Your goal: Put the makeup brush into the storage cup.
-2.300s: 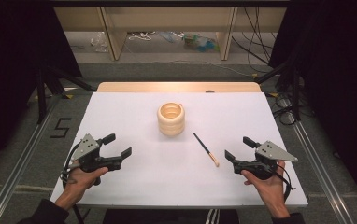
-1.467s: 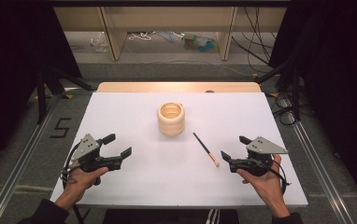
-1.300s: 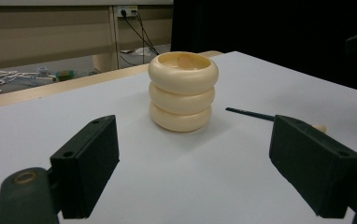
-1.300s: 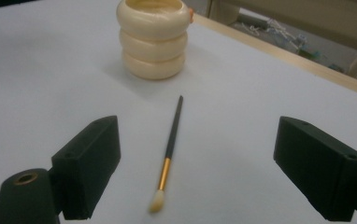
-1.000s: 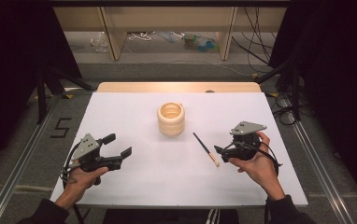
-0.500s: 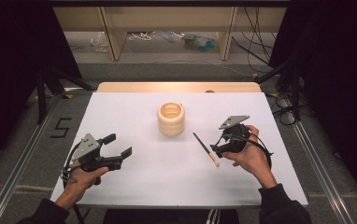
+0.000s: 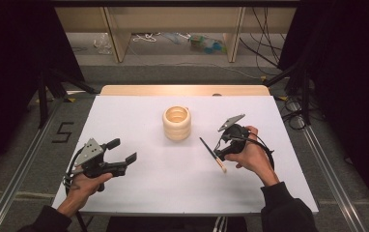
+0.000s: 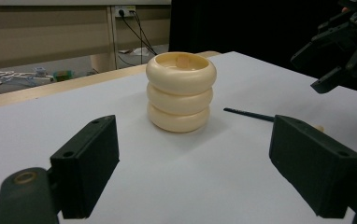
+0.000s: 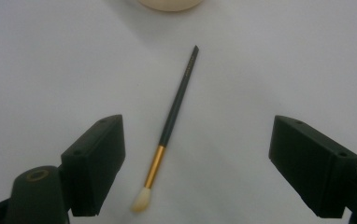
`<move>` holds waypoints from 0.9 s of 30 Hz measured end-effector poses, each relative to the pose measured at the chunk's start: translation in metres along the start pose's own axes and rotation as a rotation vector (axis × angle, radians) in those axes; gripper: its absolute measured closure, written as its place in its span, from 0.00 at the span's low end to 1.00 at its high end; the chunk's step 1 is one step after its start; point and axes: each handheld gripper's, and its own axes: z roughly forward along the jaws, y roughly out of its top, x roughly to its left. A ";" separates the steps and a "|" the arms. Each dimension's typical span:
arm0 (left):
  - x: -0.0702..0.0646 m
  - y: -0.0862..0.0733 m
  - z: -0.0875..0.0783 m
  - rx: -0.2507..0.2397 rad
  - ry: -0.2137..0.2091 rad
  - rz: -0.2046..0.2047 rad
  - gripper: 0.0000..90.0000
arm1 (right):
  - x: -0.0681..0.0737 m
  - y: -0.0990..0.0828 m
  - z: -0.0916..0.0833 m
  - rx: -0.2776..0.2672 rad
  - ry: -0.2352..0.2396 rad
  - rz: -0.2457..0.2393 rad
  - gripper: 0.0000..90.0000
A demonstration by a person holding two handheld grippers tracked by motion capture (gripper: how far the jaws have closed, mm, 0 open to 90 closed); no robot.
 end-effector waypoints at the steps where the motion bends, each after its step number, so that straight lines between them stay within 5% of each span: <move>1: 0.000 0.000 0.000 0.000 0.000 0.000 0.17 | 0.000 0.001 0.001 0.002 0.003 -0.002 0.22; 27: 0.000 0.000 0.000 -0.003 -0.004 0.000 0.17 | -0.007 0.017 0.022 0.100 0.037 -0.007 0.25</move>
